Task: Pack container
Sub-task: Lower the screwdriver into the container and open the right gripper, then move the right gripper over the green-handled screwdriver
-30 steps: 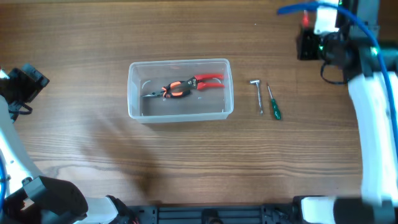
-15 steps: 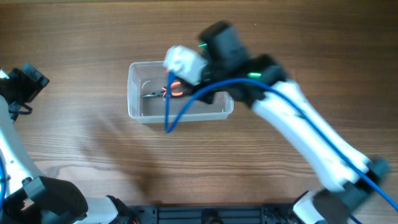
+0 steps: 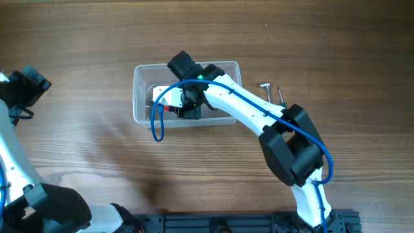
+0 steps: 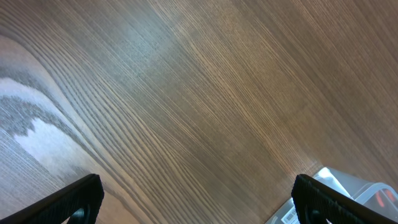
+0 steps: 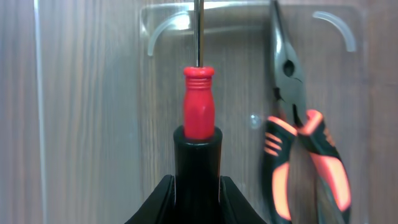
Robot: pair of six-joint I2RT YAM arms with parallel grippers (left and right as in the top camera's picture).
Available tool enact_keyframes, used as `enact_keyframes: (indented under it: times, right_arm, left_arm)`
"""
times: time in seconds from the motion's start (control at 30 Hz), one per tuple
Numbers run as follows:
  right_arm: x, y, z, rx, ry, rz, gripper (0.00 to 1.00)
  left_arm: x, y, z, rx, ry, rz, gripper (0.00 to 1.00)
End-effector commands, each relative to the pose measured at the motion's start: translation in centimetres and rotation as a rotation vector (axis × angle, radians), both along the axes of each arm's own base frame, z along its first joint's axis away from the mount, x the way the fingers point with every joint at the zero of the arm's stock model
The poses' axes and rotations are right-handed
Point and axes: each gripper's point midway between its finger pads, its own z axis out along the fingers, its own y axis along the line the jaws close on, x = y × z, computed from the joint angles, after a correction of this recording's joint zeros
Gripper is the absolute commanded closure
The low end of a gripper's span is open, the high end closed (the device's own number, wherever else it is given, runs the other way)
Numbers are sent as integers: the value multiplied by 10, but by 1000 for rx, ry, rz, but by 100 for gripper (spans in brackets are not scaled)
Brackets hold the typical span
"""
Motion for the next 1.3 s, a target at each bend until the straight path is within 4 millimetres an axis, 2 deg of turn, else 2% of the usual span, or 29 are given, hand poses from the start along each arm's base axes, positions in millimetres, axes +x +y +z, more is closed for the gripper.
enact_keyframes:
  times: [0.0, 0.13, 0.17, 0.2, 0.23, 0.33, 0.4, 0.53, 0.67, 0.73, 0.8, 0.87, 0.9, 0.97, 1.0, 1.1, 1.17, 1.27]
  right_arm:
    - [-8, 10, -3, 56, 29, 81, 96]
    - [-6, 11, -3, 60, 25, 73, 95]
    - [-6, 11, -3, 58, 25, 68, 82]
    - [-6, 10, -4, 55, 29, 58, 62]
    - [-4, 9, -4, 50, 29, 38, 46]
    - [4, 4, 0, 20, 2, -23, 46]
    - [12, 1, 9, 7, -26, -84, 41]
    - [29, -7, 53, 20, -114, -202, 40]
    - [53, -34, 133, 73, -268, -405, 45]
    - [65, -60, 185, 140, -349, -549, 46]
    - [70, -83, 219, 190, -395, -648, 46]
    - [76, -128, 265, 273, -440, -816, 50]
    - [78, -153, 281, 308, -446, -902, 53]
    - [81, -199, 297, 343, -439, -1057, 66]
    - [82, -224, 300, 347, -425, -1138, 71]
    - [82, -288, 284, 298, -346, -1328, 73]
    - [80, -316, 267, 267, -270, -1420, 73]
    - [77, -353, 229, 217, -131, -1552, 69]
  left_arm:
    - [2, 0, 2, -15, -15, 14, 0]
    - [2, 0, 2, -15, -15, 14, 0]
    - [2, 0, 2, -15, -15, 14, 0]
    - [2, 0, 2, -15, -15, 14, 0]
    - [2, 0, 2, -15, -15, 14, 0]
    - [2, 0, 1, -15, -14, 14, 0]
    - [2, 0, 2, -15, -15, 14, 0]
    - [2, 0, 2, -15, -15, 14, 0]
    - [2, 0, 2, -15, -15, 14, 0]
    - [2, 0, 2, -15, -15, 14, 0]
    - [2, 0, 2, -15, -15, 14, 0]
    - [2, 0, 1, -15, -14, 14, 0]
    - [2, 0, 2, -15, -15, 14, 0]
    - [2, 0, 1, -15, -14, 14, 0]
    - [2, 0, 2, -15, -15, 14, 0]
    - [2, 0, 2, -15, -15, 14, 0]
    - [2, 0, 2, -15, -15, 14, 0]
    - [2, 0, 2, -15, -15, 14, 0]
